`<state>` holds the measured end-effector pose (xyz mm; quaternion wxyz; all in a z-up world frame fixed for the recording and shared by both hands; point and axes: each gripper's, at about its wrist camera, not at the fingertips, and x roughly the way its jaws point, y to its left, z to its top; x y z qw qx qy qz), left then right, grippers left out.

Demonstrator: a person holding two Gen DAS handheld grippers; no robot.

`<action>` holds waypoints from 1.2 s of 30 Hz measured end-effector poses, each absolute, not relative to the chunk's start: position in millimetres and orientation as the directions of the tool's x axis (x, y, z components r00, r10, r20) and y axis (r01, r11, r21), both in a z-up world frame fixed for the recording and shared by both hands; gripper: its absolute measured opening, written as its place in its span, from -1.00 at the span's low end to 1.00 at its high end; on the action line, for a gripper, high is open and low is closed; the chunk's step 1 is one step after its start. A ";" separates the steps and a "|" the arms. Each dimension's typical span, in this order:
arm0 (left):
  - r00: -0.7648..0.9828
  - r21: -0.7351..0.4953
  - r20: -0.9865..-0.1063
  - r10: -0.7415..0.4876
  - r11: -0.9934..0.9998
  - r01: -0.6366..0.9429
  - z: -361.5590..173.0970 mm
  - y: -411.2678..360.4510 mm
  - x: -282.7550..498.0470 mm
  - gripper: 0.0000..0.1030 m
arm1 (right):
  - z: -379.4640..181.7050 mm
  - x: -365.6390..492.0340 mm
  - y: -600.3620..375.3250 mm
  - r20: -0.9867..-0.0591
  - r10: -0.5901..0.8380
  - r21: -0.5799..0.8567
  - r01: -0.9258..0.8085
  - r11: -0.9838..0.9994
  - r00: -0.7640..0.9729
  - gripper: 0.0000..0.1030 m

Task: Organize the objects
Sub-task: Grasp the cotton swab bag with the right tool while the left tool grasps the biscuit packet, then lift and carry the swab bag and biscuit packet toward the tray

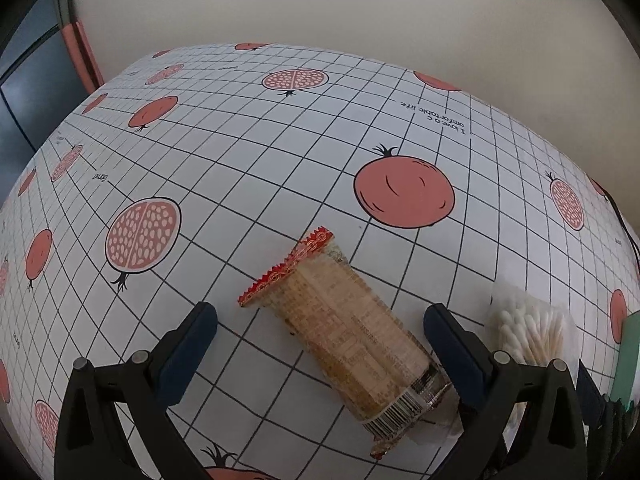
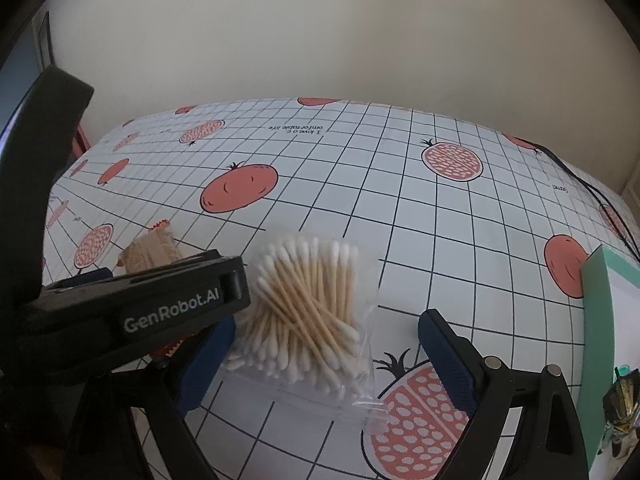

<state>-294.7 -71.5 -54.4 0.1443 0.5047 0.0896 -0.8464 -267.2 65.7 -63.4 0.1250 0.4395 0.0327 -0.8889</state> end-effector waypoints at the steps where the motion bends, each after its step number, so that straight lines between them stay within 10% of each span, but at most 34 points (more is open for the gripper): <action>1: -0.449 -0.005 -0.880 -0.153 -0.943 0.332 -54.3 -72.3 -294.8 0.99 | -63.7 -267.4 65.3 -0.791 -0.188 0.045 0.250 -0.967 -0.582 0.82; 10: -0.448 -0.004 -0.879 -0.160 -0.939 0.344 -49.6 -77.5 -288.7 0.65 | -60.5 -265.0 69.8 -0.790 -0.129 -0.004 0.215 -0.977 -0.599 0.25; 21: -0.456 -0.001 -0.878 -0.148 -0.951 0.311 -42.4 -76.2 -276.2 -0.21 | -57.4 -255.5 78.4 -0.806 -0.114 -0.006 0.200 -0.980 -0.581 0.19; 36: -0.422 -0.019 -0.899 -0.118 -0.952 0.307 -39.3 -67.0 -245.1 -0.26 | -50.1 -237.7 97.4 -0.847 -0.140 0.048 0.188 -0.981 -0.513 0.04</action>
